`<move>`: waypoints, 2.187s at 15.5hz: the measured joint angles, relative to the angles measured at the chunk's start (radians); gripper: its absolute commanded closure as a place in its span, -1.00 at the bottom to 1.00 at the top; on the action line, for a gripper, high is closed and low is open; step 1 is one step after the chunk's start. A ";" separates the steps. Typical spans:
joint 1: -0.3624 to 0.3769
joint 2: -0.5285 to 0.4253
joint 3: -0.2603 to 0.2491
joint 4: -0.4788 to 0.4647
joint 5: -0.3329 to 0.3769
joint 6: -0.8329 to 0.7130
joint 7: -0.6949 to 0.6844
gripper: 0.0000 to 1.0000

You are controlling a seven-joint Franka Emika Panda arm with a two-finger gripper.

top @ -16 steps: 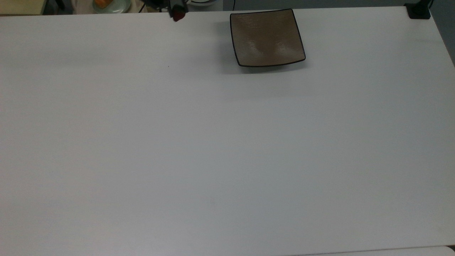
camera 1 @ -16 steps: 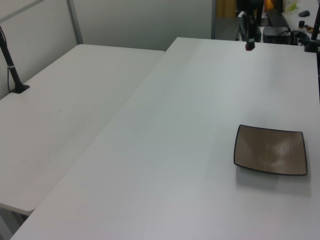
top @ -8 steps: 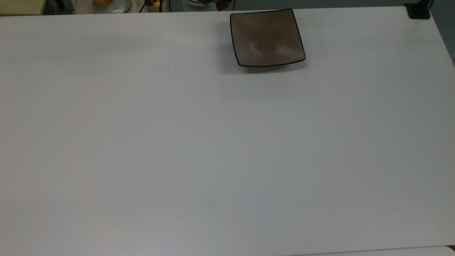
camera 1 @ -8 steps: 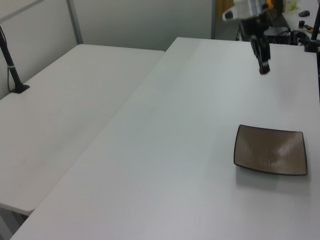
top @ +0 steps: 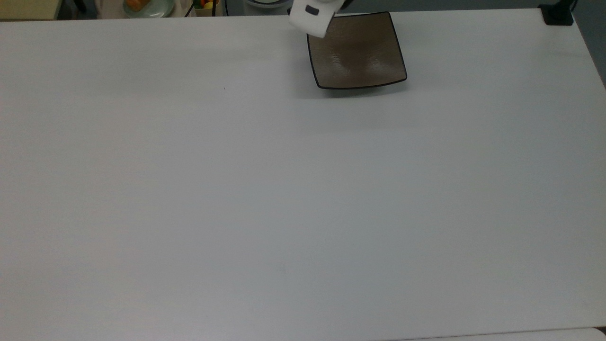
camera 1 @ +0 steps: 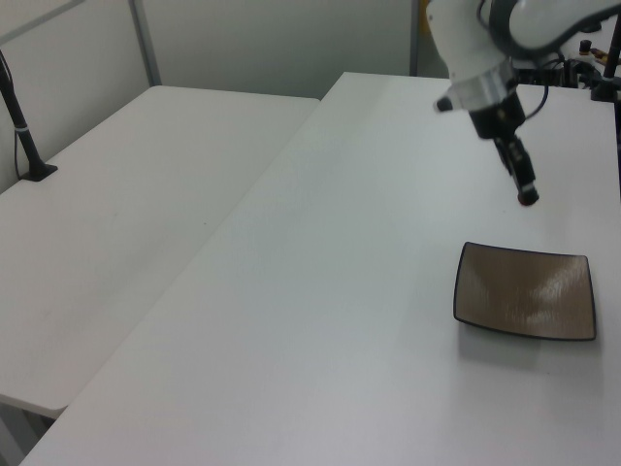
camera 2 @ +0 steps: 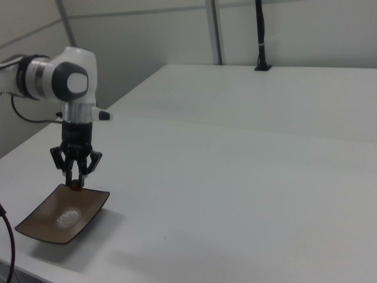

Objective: Strawberries on a ceramic plate
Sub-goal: 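Carry the strawberry over the brown square plate and lower it, then open the gripper to release the strawberry onto the plate, rise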

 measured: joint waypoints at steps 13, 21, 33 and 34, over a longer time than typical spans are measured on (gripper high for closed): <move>0.116 0.102 0.040 -0.165 0.000 0.360 0.249 0.26; 0.118 0.117 0.046 -0.167 0.000 0.366 0.262 -1.00; 0.023 -0.013 -0.056 0.113 -0.044 0.308 0.284 -1.00; 0.023 -0.020 -0.082 0.142 -0.051 0.287 0.284 -1.00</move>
